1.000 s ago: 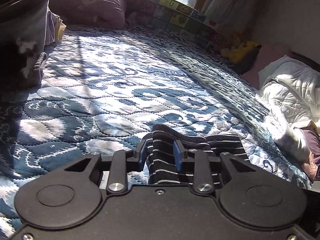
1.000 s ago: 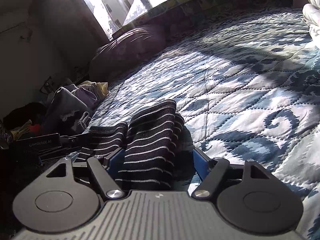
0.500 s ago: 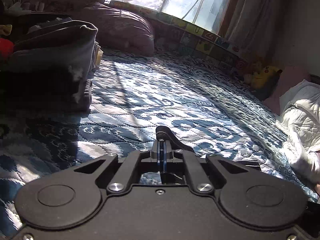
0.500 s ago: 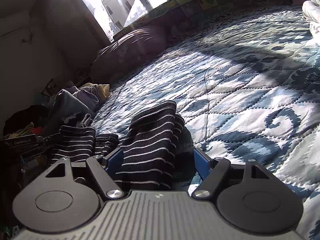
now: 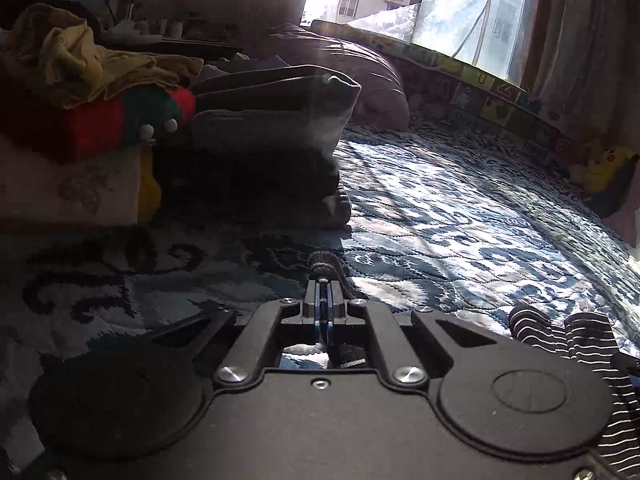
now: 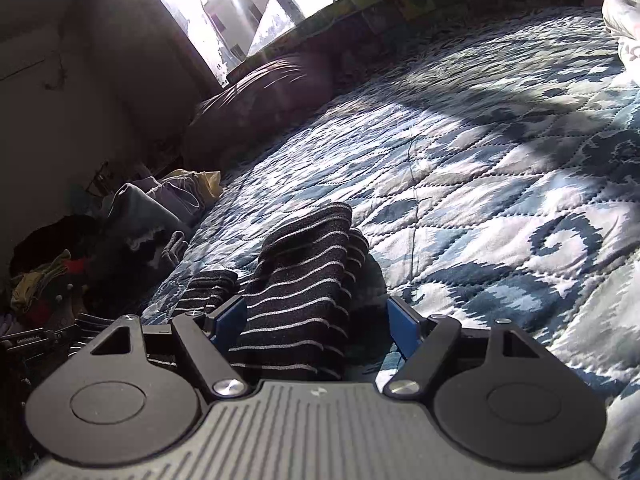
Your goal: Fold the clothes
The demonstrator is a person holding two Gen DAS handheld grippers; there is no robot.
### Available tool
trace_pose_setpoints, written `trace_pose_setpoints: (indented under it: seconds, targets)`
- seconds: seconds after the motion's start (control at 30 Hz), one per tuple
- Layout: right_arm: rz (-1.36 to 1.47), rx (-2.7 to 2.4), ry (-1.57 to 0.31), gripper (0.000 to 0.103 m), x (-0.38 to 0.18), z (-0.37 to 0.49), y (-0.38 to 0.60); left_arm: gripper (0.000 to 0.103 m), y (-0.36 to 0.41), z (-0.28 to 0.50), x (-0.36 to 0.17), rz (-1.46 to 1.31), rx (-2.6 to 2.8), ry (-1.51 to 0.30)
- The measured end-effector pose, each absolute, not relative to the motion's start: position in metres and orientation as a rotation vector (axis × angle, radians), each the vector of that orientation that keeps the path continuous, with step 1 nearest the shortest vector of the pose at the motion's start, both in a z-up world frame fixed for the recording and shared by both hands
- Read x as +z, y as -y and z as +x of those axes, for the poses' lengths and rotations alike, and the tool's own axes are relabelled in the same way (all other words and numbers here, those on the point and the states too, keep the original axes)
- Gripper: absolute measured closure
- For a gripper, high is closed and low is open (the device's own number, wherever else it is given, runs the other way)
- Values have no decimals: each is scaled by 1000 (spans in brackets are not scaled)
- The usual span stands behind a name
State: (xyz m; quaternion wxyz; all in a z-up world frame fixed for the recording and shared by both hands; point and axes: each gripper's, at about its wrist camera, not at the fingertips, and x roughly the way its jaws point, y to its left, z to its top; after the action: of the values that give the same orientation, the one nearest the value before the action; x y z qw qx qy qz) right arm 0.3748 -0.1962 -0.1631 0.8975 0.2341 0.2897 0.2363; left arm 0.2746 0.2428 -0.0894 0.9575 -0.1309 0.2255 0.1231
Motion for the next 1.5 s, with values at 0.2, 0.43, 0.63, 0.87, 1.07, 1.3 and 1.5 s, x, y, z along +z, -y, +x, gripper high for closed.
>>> trace_pose_setpoints:
  seconds: [0.2,0.43,0.63,0.87,1.07,1.3,1.5]
  targets:
    - [486,490,-599,28,-163,374,196,101,-268,241,-82,-224,353,-424]
    - [490,491,-598,28,-164,374,197,101,-305,214,-75,-216,450,-395]
    - [488,490,-599,28,-164,374,197,101,-314,213,-94,-182,486,-495]
    - [487,489,-599,28,-164,375,197,91,-316,207,-102,-105,659,-589]
    - [486,490,-599,28,-164,375,196,89,-302,210,-96,-197,395,-519]
    - [490,490,-599,27,-163,375,196,70,-288,236,-111,-160,401,-644]
    - [521,478,-579,31,-162,375,202,66,-258,238,-104,-255,338,-634]
